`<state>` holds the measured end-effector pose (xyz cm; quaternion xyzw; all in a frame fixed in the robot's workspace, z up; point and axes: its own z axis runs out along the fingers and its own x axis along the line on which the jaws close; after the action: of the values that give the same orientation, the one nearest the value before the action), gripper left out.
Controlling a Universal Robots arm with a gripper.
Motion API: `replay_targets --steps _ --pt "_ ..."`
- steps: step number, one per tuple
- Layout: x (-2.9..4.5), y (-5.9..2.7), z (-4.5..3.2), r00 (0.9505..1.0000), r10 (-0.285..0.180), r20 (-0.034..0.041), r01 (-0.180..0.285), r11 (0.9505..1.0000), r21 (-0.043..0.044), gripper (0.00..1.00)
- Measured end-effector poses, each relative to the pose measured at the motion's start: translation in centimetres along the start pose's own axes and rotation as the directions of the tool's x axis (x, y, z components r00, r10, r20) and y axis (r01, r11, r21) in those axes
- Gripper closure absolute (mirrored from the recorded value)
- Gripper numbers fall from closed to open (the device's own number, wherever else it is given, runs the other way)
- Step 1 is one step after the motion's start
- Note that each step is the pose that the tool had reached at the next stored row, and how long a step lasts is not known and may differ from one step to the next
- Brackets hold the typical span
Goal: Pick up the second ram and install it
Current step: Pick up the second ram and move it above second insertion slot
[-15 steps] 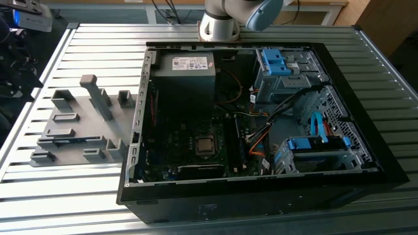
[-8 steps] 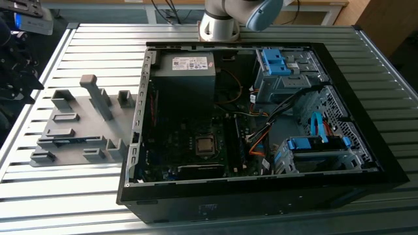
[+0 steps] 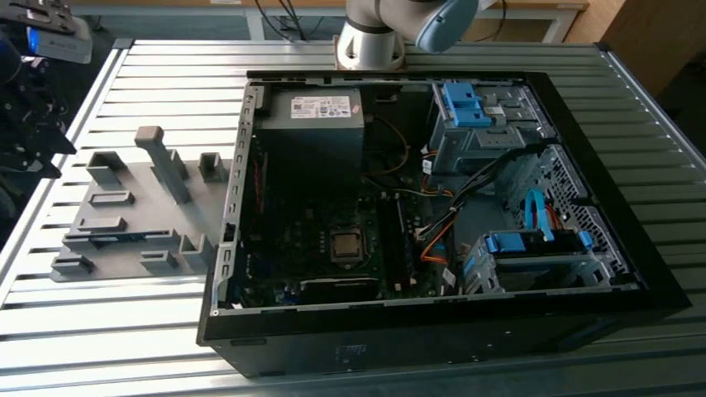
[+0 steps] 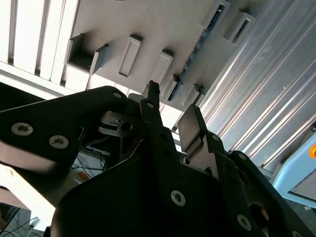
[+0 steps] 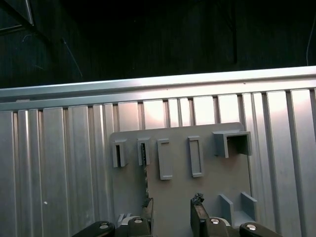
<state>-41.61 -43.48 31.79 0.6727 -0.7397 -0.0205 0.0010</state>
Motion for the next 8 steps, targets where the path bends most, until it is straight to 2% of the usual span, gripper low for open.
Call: replay_targets --steps 8 --pt "0.05 -0.02 0.45 1.0 0.0 0.0 0.0 1.0 0.0 0.57"
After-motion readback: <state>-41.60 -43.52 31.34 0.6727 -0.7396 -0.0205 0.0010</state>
